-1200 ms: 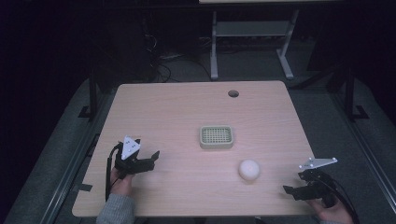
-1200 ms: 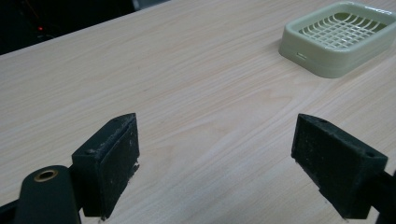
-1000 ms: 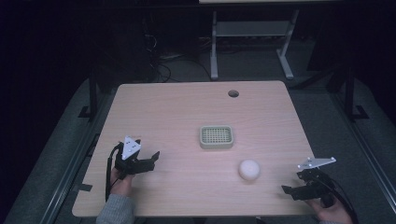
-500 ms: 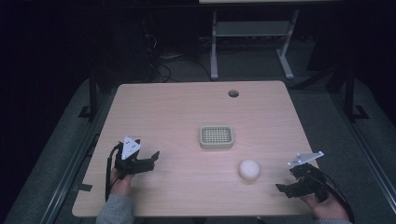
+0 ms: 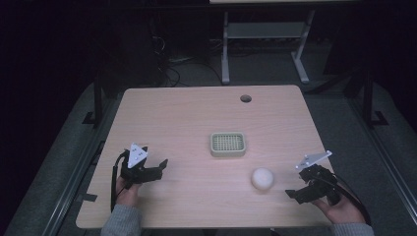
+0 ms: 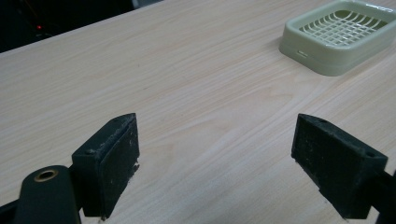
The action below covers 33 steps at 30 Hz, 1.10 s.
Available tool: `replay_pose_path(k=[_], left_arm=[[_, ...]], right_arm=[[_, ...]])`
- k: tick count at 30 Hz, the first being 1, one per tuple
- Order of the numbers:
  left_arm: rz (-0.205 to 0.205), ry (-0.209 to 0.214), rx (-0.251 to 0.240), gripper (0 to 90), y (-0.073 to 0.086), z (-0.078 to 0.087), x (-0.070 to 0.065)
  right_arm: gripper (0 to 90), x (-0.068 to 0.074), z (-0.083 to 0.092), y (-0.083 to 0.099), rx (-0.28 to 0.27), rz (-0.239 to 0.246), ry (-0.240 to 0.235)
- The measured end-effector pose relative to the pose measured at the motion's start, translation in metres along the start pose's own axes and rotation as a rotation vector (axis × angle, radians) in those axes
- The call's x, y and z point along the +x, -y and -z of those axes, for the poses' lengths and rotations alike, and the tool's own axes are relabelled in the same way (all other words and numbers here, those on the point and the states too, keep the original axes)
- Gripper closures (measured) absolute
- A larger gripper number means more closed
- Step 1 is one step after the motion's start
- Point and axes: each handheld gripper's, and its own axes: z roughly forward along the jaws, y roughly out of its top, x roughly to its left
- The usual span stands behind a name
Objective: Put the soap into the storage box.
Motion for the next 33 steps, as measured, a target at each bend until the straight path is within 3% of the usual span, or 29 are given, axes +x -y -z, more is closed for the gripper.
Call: replay_pose_path(k=[29,33], left_arm=[[0.010,0.002,-0.007,14.9,0.000,0.002,0.002],[0.013,0.001,-0.009,14.9,0.000,0.002,0.002]], right_arm=[[18.2,0.018,-0.006,-0.050,0.066,0.124,-0.033],[18.1,0.019,-0.009,-0.054,0.077,0.121,-0.040]])
